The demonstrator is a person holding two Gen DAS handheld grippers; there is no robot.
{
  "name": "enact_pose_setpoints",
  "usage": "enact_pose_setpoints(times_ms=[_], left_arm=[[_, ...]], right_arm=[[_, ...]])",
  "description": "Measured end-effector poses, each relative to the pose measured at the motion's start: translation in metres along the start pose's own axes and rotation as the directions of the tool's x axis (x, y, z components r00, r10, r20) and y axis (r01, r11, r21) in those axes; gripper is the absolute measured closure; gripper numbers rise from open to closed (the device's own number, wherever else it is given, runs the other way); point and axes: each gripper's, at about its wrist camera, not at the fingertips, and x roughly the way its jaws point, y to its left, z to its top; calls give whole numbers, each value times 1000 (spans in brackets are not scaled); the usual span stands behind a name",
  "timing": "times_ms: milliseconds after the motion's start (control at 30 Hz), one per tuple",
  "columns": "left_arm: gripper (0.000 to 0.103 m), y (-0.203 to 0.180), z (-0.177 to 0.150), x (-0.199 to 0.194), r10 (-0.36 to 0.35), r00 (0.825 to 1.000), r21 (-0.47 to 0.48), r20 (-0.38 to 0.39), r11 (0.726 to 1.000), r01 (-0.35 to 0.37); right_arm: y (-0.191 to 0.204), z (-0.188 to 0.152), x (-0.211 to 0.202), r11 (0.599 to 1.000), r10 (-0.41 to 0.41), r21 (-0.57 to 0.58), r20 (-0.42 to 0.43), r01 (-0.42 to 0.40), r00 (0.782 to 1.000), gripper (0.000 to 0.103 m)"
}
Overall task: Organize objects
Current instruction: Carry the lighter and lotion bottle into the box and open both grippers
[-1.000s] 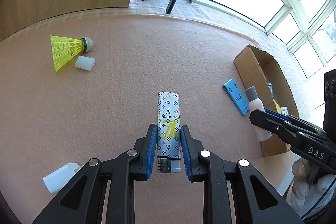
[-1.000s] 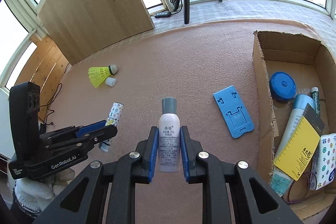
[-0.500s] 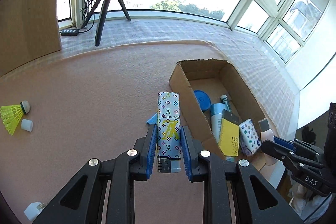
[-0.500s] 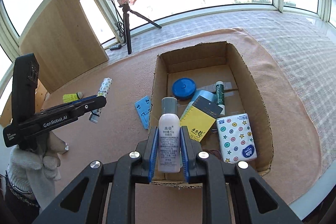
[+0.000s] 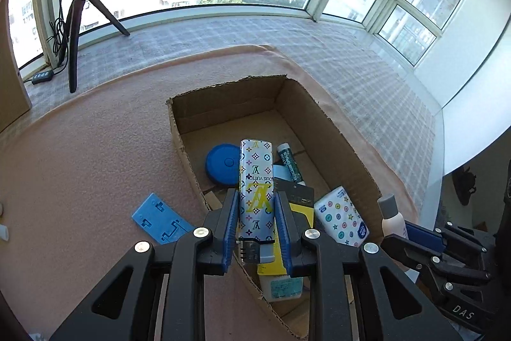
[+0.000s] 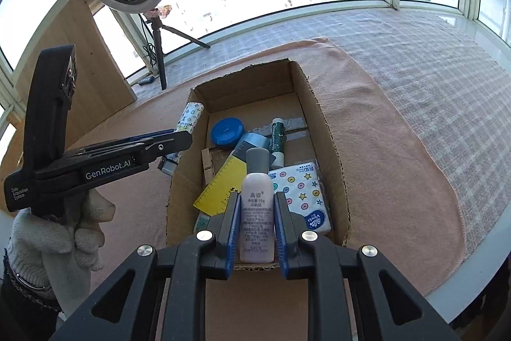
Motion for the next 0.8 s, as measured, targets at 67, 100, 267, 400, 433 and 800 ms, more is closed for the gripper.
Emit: enact_pose_setpoints(times_ms=[67, 100, 267, 400, 433, 800], left_arm=[[79, -5, 1, 3, 1, 1000, 6, -5, 1000, -1], [79, -7, 2, 4, 3, 1000, 11, -6, 1000, -3], [79, -15, 5, 5, 25, 1000, 37, 3, 999, -25], [79, -18, 8, 0, 34, 999, 47, 20, 998, -35], [79, -18, 8, -2, 31, 999, 45, 26, 998, -32], [35, -13, 3, -19, 49, 998, 38, 41, 998, -50]], right_arm=[[-2, 1, 0, 1000, -3, 2, 1, 3, 1000, 85], [-3, 1, 0, 1000, -3, 3, 1, 3, 1000, 85], [-5, 2, 1, 1000, -5, 2, 0, 5, 1000, 85], [-3, 3, 1, 1000, -10, -3, -2, 10, 1000, 84], [-3, 3, 1, 1000, -15, -5, -2, 15, 1000, 84], [19, -2, -6, 995, -33, -90, 17, 34, 999, 33]])
